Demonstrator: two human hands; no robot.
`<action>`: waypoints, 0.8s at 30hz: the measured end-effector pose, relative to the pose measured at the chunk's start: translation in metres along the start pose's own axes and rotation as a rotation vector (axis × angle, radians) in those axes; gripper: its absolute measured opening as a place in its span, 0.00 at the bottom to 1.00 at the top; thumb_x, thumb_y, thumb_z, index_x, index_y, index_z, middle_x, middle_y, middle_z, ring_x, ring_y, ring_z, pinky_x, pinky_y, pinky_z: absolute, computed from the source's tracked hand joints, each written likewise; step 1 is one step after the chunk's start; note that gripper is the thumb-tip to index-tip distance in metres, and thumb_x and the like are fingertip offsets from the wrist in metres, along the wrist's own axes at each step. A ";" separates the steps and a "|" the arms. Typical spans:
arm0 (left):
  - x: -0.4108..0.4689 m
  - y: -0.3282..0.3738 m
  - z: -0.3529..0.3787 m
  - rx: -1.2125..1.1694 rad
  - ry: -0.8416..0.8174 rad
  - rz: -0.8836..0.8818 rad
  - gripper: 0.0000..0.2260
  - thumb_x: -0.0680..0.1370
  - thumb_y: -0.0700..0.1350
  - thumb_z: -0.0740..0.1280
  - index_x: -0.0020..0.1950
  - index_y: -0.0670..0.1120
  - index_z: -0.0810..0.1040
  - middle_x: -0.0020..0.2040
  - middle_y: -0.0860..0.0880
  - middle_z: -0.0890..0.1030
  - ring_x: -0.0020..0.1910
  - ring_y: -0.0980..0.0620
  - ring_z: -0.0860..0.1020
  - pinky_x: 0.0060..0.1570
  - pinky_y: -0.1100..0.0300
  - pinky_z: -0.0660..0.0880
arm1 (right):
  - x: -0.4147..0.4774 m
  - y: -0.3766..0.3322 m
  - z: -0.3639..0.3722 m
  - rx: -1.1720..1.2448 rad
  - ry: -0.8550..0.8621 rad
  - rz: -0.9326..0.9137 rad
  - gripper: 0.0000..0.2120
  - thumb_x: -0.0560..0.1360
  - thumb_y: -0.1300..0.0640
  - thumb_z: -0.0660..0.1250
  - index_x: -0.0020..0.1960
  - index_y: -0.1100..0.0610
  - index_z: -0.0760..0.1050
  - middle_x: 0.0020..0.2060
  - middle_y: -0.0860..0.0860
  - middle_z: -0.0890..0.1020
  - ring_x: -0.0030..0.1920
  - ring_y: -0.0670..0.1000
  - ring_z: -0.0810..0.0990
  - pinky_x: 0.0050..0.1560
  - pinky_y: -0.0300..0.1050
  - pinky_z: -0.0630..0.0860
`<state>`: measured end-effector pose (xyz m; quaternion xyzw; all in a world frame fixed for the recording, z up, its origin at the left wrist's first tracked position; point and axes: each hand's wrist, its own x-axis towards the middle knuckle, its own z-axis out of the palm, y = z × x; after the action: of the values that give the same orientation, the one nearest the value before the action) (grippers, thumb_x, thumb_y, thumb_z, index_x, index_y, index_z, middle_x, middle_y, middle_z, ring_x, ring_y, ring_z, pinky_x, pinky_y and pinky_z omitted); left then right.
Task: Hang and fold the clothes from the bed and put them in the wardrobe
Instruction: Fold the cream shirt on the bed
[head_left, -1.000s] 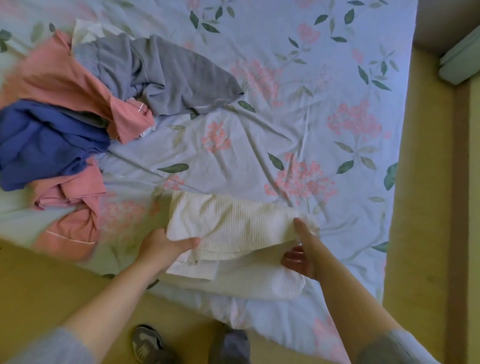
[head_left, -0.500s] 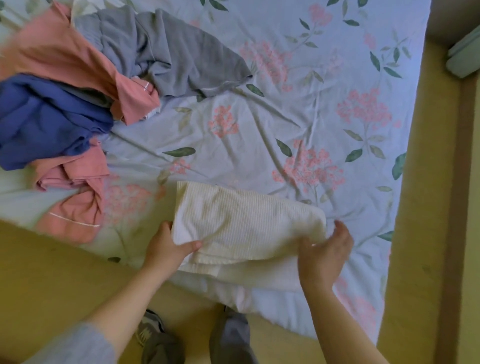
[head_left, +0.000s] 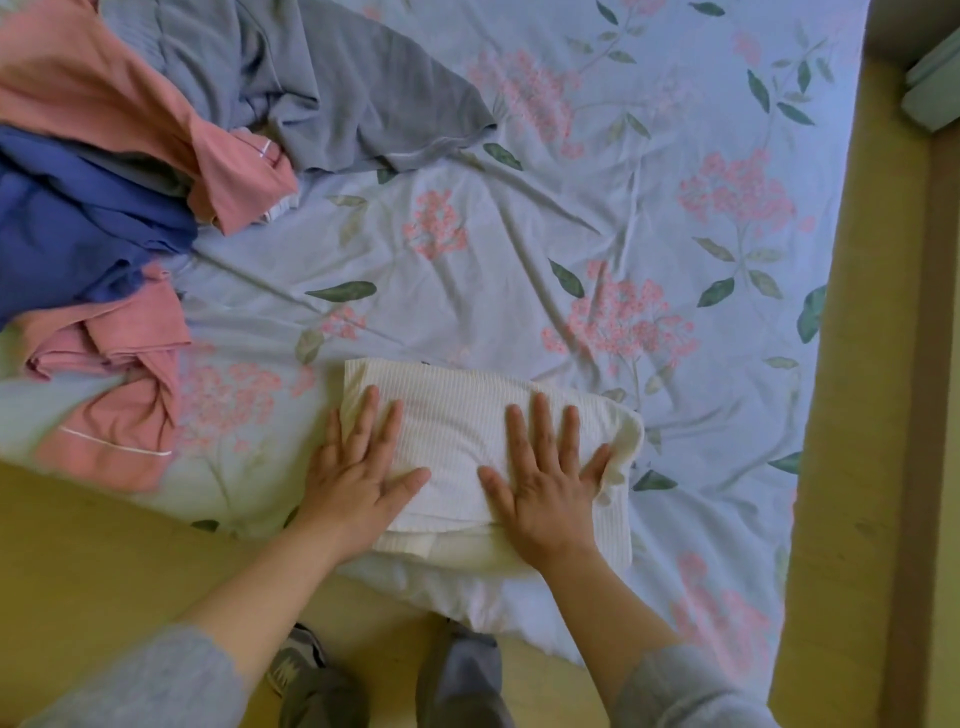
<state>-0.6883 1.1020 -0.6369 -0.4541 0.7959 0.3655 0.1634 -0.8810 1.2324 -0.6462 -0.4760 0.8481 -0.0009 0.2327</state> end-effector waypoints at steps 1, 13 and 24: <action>0.004 0.000 0.003 0.004 0.017 -0.013 0.41 0.65 0.78 0.42 0.72 0.65 0.27 0.70 0.65 0.22 0.73 0.46 0.25 0.75 0.45 0.37 | 0.000 0.003 0.005 0.024 0.008 0.019 0.36 0.74 0.27 0.36 0.77 0.39 0.32 0.77 0.42 0.32 0.76 0.54 0.27 0.70 0.71 0.37; 0.005 -0.008 0.002 -0.567 0.049 -0.451 0.61 0.46 0.68 0.78 0.73 0.43 0.60 0.69 0.47 0.71 0.65 0.45 0.71 0.57 0.52 0.73 | 0.011 0.050 -0.011 0.128 -0.212 0.390 0.63 0.57 0.17 0.57 0.77 0.48 0.31 0.79 0.51 0.37 0.79 0.60 0.41 0.73 0.70 0.47; -0.032 0.028 -0.050 -0.605 0.288 0.013 0.30 0.51 0.61 0.82 0.48 0.62 0.73 0.45 0.64 0.79 0.44 0.71 0.76 0.38 0.74 0.69 | 0.044 0.017 -0.100 0.391 -0.393 -0.006 0.36 0.57 0.46 0.84 0.63 0.48 0.76 0.55 0.48 0.83 0.57 0.51 0.80 0.52 0.43 0.75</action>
<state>-0.6908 1.0940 -0.5717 -0.5238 0.6692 0.5185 -0.0953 -0.9531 1.1840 -0.5780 -0.4157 0.7690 -0.0730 0.4802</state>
